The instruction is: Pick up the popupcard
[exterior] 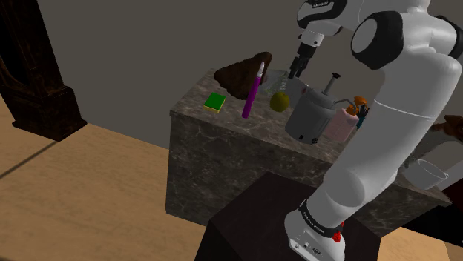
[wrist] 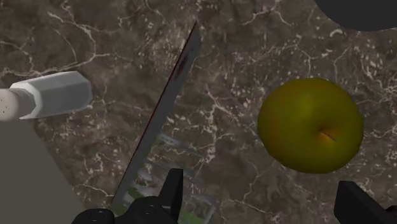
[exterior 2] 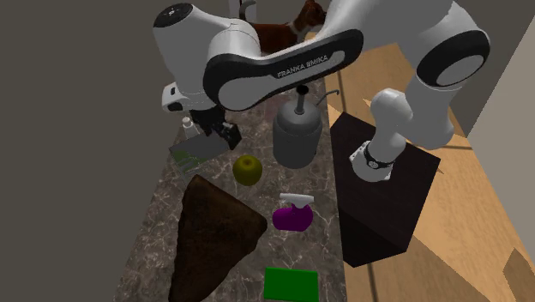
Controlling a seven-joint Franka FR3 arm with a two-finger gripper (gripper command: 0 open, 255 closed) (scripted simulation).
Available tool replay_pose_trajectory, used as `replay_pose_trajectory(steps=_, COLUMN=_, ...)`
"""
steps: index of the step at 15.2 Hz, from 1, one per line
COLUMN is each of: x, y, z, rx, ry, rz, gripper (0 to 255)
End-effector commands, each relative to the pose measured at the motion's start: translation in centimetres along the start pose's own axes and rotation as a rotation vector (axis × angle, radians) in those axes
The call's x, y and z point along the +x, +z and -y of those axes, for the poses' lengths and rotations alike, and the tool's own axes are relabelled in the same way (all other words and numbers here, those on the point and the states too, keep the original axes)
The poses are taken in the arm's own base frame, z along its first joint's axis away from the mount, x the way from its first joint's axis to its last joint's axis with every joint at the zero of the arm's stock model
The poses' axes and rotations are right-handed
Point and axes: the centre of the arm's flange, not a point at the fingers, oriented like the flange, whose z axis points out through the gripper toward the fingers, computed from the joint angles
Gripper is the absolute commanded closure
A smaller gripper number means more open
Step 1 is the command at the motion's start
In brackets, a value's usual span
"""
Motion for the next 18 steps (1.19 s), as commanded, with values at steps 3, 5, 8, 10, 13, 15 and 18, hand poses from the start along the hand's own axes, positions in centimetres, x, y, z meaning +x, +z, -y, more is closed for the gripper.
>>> replay_pose_trajectory(steps=3, x=1.3, y=0.5, z=-5.3, rx=0.004, ry=0.0, rz=-0.008, gripper=0)
replay_pose_trajectory(steps=5, x=1.9, y=0.7, z=-7.9, rx=0.007, ry=0.002, rz=-0.012, gripper=0)
replay_pose_trajectory(steps=8, x=2.3, y=1.3, z=-9.3, rx=0.008, ry=0.003, rz=-0.014, gripper=0)
replay_pose_trajectory(steps=10, x=2.3, y=2.4, z=-9.4, rx=0.008, ry=0.003, rz=-0.014, gripper=0)
replay_pose_trajectory(steps=13, x=2.4, y=4.0, z=-9.5, rx=0.008, ry=0.003, rz=-0.014, gripper=0)
replay_pose_trajectory(steps=15, x=2.4, y=4.8, z=-9.5, rx=0.008, ry=0.003, rz=-0.014, gripper=0)
replay_pose_trajectory(steps=18, x=2.3, y=4.8, z=-9.6, rx=0.008, ry=0.003, rz=-0.014, gripper=255)
